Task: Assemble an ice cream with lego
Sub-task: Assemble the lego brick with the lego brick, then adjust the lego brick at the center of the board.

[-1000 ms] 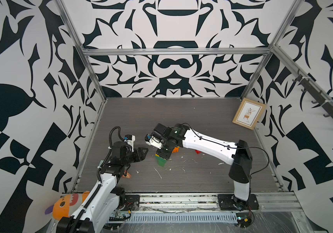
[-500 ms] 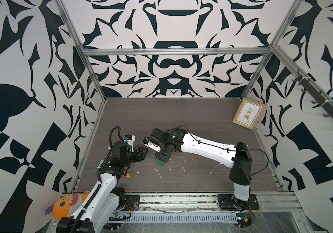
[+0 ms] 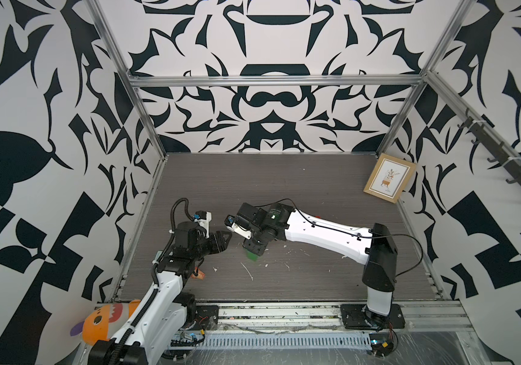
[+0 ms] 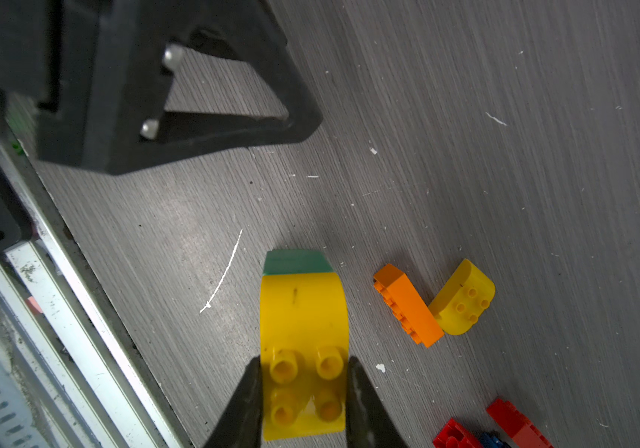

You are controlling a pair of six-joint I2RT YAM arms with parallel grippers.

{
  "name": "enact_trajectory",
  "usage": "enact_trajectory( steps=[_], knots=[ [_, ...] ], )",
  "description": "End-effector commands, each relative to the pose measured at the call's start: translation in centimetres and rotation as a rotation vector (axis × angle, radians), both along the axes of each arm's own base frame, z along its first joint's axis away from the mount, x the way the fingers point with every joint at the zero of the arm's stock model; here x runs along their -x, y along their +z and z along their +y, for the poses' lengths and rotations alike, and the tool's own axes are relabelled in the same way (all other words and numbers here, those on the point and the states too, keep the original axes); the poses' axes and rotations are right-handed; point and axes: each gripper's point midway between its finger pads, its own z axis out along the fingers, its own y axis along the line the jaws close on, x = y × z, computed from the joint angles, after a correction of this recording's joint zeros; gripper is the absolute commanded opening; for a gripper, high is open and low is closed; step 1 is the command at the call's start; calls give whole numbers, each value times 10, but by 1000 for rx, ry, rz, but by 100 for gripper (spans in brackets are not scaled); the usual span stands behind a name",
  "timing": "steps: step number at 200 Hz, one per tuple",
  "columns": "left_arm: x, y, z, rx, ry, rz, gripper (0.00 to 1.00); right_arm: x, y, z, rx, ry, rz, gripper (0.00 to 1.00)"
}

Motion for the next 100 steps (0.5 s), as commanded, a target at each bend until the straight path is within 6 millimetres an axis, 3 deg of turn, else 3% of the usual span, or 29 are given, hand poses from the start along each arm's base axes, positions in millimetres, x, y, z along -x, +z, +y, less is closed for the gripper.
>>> enact_trajectory(
  steps=[1,34,79,100],
  knots=[
    [1,-1,0,4,-3,-11,63,29,-62,-57,316,2,151,8],
    [1,0,1,4,0,-13,63,26,-69,-64,381,5,135,7],
    [1,0,0,5,-2,-13,63,27,-68,-45,316,21,159,5],
    [2,0,0,5,-2,-14,63,20,-69,-48,365,14,133,4]
  ],
)
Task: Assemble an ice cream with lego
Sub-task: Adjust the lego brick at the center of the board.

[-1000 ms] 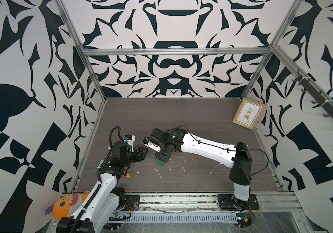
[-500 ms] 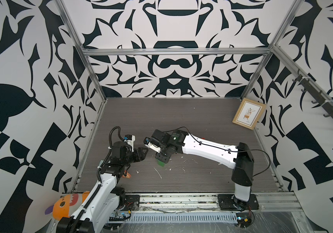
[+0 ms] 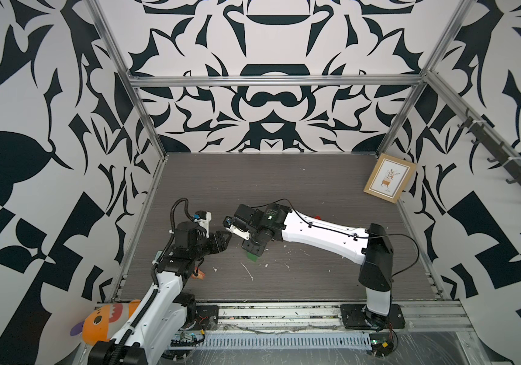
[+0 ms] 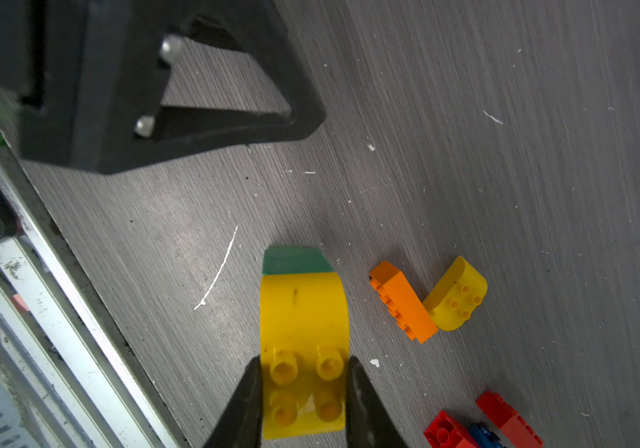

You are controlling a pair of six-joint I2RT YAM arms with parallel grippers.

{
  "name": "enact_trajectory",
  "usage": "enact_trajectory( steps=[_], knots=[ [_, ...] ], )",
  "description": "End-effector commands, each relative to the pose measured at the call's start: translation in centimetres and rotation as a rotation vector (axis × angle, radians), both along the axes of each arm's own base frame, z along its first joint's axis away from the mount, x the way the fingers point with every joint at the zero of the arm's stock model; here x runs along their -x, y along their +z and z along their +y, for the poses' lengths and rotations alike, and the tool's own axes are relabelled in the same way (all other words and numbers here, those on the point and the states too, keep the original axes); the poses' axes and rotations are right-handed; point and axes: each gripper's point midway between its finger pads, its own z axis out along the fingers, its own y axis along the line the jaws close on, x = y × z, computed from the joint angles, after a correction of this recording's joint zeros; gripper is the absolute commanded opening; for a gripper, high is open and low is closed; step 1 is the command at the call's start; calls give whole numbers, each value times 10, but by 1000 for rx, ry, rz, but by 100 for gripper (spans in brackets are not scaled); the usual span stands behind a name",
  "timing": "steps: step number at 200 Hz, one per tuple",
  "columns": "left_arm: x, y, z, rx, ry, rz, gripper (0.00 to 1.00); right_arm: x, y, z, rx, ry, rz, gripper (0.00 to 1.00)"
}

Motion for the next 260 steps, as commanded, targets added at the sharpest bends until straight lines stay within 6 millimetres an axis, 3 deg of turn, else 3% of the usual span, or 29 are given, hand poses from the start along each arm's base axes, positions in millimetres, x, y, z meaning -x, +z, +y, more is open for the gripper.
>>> enact_trajectory(
  steps=[1,41,147,219,260],
  knots=[
    [2,-2,0,3,-2,-9,63,21,-67,-50,325,1,141,4],
    [2,-1,1,3,2,-13,63,14,-69,-64,404,-17,104,3],
    [2,0,1,2,2,-16,63,21,-84,-50,367,-36,150,1],
    [3,0,2,2,4,-17,63,-3,-31,-17,86,-134,128,2],
    [3,0,2,0,7,-17,63,-14,-16,-17,5,-173,158,2]
  ],
)
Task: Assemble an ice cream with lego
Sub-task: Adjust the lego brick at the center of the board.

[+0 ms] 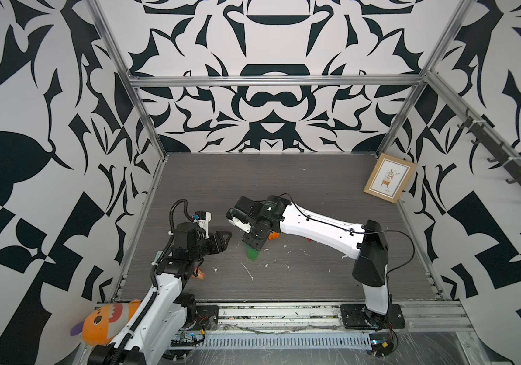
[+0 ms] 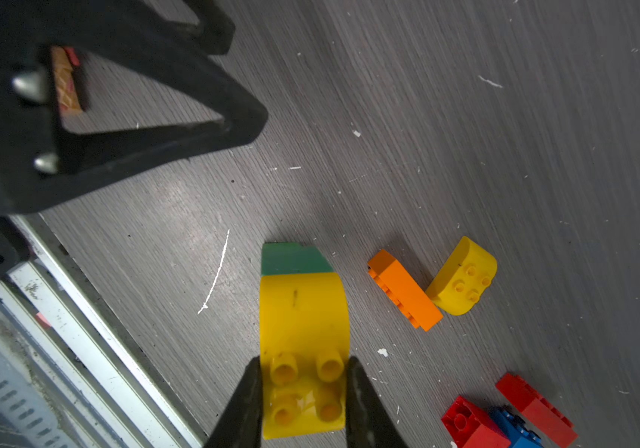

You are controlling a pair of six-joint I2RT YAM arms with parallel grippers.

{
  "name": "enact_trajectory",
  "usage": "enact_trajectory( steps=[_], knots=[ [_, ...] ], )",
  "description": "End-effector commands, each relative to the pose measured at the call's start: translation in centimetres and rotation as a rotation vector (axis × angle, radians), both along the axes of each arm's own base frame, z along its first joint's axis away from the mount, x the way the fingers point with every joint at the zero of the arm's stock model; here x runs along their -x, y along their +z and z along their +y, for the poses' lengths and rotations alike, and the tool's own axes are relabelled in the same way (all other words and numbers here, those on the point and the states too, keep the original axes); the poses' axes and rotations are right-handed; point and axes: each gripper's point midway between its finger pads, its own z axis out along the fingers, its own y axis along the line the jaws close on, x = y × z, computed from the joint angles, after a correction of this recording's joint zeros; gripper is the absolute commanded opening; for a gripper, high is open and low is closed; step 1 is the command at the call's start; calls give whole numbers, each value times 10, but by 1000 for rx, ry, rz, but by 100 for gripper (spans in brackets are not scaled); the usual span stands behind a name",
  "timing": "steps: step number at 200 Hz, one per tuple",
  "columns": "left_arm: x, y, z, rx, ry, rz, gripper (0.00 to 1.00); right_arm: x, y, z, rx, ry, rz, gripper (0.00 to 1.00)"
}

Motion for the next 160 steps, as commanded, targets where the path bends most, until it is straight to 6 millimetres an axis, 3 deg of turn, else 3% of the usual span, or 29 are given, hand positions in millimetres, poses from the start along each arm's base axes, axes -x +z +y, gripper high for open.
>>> enact_trajectory(
  steps=[1,41,76,97,127,160],
  knots=[
    [1,-3,2,-3,6,-2,63,4,-21,-14,40,-40,82,2],
    [0,6,7,-12,42,3,63,-13,-5,-7,-146,-80,189,2],
    [-4,45,6,19,53,-38,63,-33,14,5,-325,-94,278,2],
    [-2,57,6,-1,39,-40,63,-42,23,13,-435,-104,341,2],
    [1,65,8,-28,32,-37,63,-54,24,20,-556,-130,424,3],
    [4,70,8,-26,32,-28,64,-69,9,23,-599,-166,481,6]
  ],
)
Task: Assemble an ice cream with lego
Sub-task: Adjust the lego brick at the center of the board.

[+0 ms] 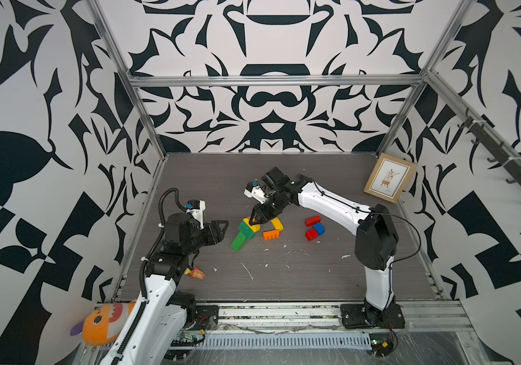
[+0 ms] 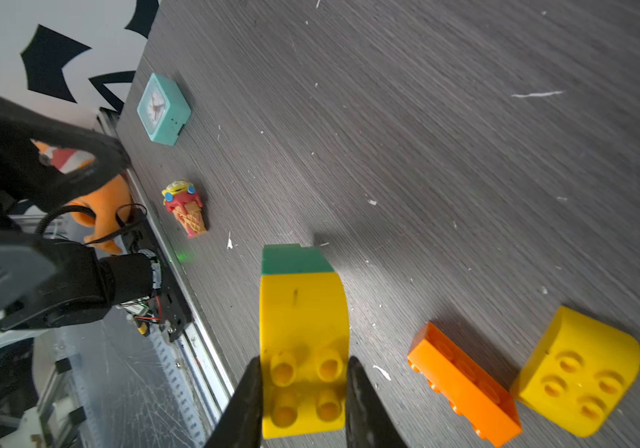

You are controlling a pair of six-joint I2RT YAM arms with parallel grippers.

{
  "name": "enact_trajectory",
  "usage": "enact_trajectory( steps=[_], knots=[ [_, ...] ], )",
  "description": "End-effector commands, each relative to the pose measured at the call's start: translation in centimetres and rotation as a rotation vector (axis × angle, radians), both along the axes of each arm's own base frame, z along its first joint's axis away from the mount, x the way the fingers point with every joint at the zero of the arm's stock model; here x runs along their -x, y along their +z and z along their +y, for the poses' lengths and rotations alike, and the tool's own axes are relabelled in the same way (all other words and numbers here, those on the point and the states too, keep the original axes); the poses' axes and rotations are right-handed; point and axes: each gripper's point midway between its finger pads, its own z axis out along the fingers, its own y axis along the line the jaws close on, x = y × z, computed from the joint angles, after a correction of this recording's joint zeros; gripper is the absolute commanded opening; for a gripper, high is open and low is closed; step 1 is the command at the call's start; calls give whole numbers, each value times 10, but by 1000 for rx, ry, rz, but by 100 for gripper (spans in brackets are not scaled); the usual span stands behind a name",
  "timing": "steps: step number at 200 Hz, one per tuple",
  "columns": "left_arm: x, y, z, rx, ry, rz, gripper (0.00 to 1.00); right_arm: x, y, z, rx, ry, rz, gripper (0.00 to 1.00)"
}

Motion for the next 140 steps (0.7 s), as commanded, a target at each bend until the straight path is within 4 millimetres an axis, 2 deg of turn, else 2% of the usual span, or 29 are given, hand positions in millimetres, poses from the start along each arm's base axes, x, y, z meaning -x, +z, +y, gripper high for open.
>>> enact_trajectory(
  steps=[1,47,70,83,95,105,127,140],
  knots=[
    [6,0,3,-19,3,31,64,-5,6,16,-121,5,58,6],
    [9,-6,3,-26,-5,60,64,-19,-19,14,-108,-30,112,10],
    [8,-8,3,-30,-3,69,64,-25,-31,11,-88,-55,135,15],
    [8,-9,4,-32,-2,71,64,-29,-39,7,-75,-73,152,22],
    [8,-10,4,-33,0,74,64,-33,-46,5,-68,-92,163,35],
    [7,-10,4,-34,2,78,64,-39,-49,2,-65,-113,166,42],
    [7,-14,4,-34,8,94,64,-54,-52,-3,-71,-159,151,52],
    [7,-15,4,-34,9,102,64,-63,-53,-6,-71,-180,136,54]
  ],
)
